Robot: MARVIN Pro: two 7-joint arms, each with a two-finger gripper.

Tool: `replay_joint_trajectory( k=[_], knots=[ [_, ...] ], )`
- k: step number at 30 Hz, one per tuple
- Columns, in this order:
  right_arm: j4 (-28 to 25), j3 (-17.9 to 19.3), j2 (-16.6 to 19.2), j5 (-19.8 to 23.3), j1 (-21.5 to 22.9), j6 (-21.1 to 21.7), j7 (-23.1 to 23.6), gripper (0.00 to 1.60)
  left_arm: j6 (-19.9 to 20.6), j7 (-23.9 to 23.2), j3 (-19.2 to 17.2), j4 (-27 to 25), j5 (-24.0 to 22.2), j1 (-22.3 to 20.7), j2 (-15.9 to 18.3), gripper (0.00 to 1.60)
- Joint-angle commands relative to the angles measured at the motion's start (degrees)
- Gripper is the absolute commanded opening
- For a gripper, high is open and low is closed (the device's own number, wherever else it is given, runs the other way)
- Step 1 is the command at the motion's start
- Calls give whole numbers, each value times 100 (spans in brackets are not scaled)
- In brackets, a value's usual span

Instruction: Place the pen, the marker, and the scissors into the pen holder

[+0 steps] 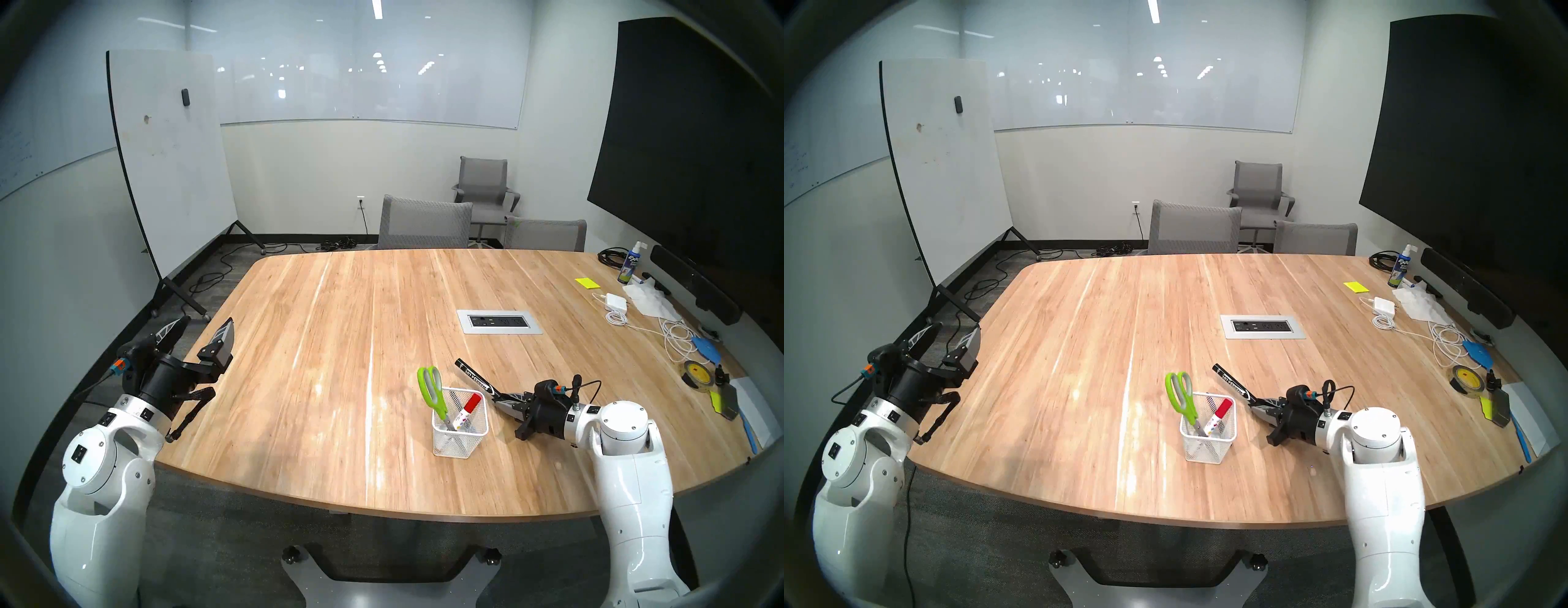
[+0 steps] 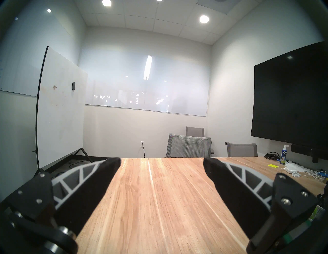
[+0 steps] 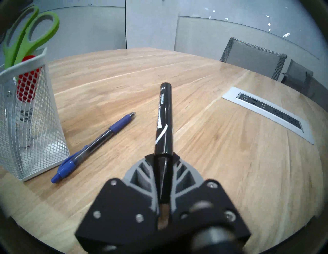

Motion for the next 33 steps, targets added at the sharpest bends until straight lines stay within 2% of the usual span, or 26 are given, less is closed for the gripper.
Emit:
replay_joint_trajectory(
  k=[1, 9, 17, 25, 26, 33],
  knots=[
    [-346, 280, 17, 327, -21, -108, 152, 0, 9, 5, -30, -91, -3, -7, 11, 160],
    [-570, 523, 96, 476, -89, -100, 416, 0, 11, -2, -32, -90, 2, -11, 4, 160],
    [-767, 614, 354, 636, -69, -163, 1008, 0, 15, -11, -35, -89, 8, -15, -6, 160],
    [-1018, 744, 514, 730, -18, -155, 1409, 0, 19, -20, -38, -88, 15, -20, -15, 160],
    [-1056, 750, 568, 726, -14, -261, 1464, 0, 18, -21, -38, -86, 16, -21, -17, 160],
    [-1129, 952, 674, 813, 91, -357, 1634, 0, 24, -28, -41, -87, 21, -25, -25, 160]
  ],
)
